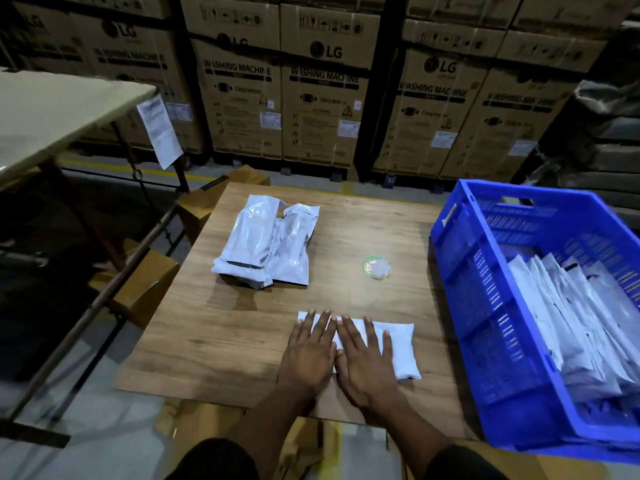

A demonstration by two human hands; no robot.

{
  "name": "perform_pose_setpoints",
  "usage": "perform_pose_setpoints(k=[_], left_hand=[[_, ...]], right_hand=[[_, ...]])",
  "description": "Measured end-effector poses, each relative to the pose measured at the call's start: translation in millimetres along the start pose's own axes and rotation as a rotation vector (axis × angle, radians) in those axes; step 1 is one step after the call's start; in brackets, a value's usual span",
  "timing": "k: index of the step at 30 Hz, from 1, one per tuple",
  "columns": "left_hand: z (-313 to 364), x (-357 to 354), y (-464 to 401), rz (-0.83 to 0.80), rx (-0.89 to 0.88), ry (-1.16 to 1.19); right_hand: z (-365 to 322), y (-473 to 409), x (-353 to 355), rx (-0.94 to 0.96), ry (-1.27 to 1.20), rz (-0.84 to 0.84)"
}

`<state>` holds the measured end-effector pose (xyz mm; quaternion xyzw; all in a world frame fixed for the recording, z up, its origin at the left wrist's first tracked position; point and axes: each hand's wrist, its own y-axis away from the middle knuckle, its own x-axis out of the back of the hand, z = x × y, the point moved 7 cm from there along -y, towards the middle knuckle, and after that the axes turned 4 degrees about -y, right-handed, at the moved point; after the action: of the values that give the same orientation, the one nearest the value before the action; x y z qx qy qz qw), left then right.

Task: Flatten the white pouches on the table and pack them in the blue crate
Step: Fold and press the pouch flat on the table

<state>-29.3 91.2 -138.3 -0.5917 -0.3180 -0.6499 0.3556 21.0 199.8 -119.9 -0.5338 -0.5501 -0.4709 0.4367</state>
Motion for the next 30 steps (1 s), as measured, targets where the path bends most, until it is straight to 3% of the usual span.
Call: perform_pose_setpoints(k=[6,15,25,27,30], left_hand=[[-5,6,6,0.094,0.020,0.053],[-7,3,9,0.110,0.041,0.071],[-8,3,8,0.103,0.055,0.047],[-7,3,8,0.097,0.047,0.038],[-6,6,8,0.116,0.041,0.041]], right_hand=[[10,1,0,-0.064,0.003,0.020],[35,10,3,-0.156,-0.009,0.008],[79,24,22,-0.282,-0.023,-0.118],[59,16,30,-0.219,0.006,-0.007],[15,8,11,-0.003,-0.031,-0.024]])
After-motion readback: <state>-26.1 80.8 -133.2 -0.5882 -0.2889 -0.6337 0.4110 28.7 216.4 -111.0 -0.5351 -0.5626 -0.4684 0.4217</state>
